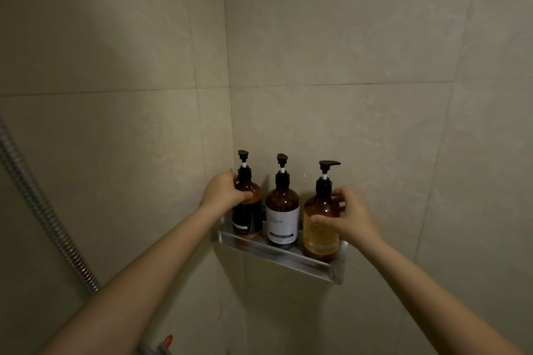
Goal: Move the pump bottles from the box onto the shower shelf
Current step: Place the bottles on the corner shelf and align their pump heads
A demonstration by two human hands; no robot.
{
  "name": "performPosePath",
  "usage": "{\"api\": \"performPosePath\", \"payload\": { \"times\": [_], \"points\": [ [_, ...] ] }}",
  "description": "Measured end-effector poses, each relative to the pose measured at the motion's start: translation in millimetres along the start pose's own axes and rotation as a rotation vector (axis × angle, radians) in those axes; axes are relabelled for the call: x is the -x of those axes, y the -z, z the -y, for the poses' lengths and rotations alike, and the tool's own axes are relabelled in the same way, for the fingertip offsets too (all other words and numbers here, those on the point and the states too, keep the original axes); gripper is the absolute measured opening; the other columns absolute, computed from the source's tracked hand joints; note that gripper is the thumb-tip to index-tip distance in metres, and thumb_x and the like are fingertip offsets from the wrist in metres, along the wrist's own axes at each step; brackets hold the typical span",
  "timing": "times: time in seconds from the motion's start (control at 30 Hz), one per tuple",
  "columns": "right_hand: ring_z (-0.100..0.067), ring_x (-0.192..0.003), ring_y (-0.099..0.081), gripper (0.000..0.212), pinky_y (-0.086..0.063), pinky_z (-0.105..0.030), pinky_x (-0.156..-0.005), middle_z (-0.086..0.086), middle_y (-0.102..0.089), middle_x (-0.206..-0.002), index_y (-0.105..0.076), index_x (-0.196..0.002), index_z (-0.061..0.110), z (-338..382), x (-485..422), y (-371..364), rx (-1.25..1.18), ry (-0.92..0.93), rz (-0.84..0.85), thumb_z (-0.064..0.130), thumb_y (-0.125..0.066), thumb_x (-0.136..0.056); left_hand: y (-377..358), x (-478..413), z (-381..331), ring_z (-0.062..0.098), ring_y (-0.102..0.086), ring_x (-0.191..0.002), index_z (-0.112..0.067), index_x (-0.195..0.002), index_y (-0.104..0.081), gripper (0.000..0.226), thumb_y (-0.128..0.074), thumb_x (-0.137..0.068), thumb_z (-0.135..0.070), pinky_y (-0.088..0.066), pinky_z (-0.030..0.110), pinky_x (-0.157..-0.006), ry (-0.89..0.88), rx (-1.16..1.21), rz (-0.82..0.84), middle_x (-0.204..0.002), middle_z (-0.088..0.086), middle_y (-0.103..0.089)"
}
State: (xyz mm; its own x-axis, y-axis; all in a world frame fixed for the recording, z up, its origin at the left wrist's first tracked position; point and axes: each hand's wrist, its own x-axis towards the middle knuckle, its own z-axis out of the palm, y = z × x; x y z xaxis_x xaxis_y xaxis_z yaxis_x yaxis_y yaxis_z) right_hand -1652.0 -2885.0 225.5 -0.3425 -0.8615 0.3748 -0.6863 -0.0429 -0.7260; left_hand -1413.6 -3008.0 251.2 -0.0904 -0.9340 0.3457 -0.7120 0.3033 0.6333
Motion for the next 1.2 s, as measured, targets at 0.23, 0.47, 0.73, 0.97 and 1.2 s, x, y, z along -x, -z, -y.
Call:
{"api": "performPosePath", "payload": {
  "times": [0.23, 0.47, 0.73, 0.97, 1.2],
  "points": [
    [-0.011, -0.094, -0.052, 0.064, -0.045, -0.025, -0.073, 0.01, -0.05, -0.102, -0.051, -0.115, 0.023, 0.3, 0.3, 0.1, 0.011, 0.006, -0.004, 0.037, -0.083, -0.062, 1.8, -6.3, -8.5, 0.015, -0.061, -0.073, -0.021, -0.072, -0.055, 0.027, -0.076, -0.068, -0.038, -0.048, 0.026, -0.058, 0.027, -0.04, 0.075, -0.076, 0.0, -0.061],
    [-0.011, -0.094, -0.053, 0.063, -0.044, -0.024, -0.071, 0.008, -0.054, -0.106, -0.051, -0.115, 0.025, -1.3, -0.7, -0.7, 0.013, 0.002, -0.005, 0.038, -0.083, -0.062, 5.1, -7.8, -3.0, 0.007, -0.054, -0.069, -0.025, -0.072, -0.051, 0.034, -0.081, -0.062, -0.036, -0.042, 0.023, -0.056, 0.038, 0.003, 0.047, -0.072, -0.011, -0.055],
    [-0.017, -0.104, -0.056, 0.065, -0.048, -0.028, -0.079, -0.001, -0.058, -0.118, -0.051, -0.118, 0.021, 1.4, 2.2, 1.2, 0.002, -0.005, -0.008, 0.035, -0.083, -0.063, 1.0, -4.9, -1.8, 0.007, -0.056, -0.066, -0.028, -0.067, -0.049, 0.037, -0.079, -0.059, -0.047, -0.049, 0.029, -0.059, -0.029, -0.046, -0.017, -0.07, -0.009, -0.058],
    [-0.019, -0.107, -0.057, 0.066, -0.051, -0.031, -0.083, -0.002, -0.058, -0.12, -0.05, -0.121, 0.019, 6.1, 3.9, 2.7, -0.005, -0.023, 0.007, 0.034, -0.082, -0.065, -12.6, 32.0, -5.9, 0.014, -0.057, -0.103, -0.024, -0.119, -0.05, 0.058, -0.068, -0.07, -0.051, -0.052, 0.029, -0.083, -0.105, 0.113, -0.311, -0.117, -0.004, -0.055],
    [-0.019, -0.106, -0.057, 0.065, -0.05, -0.03, -0.08, -0.001, -0.058, -0.118, -0.051, -0.118, 0.02, 6.5, 4.1, 2.0, 0.012, -0.02, -0.002, 0.034, -0.083, -0.064, -52.0, 68.9, -30.7, 0.014, -0.053, -0.118, -0.016, -0.13, -0.05, 0.067, -0.073, -0.071, -0.038, -0.046, 0.029, -0.098, -0.236, 0.282, -0.135, -0.129, 0.001, -0.056]
  ]
}}
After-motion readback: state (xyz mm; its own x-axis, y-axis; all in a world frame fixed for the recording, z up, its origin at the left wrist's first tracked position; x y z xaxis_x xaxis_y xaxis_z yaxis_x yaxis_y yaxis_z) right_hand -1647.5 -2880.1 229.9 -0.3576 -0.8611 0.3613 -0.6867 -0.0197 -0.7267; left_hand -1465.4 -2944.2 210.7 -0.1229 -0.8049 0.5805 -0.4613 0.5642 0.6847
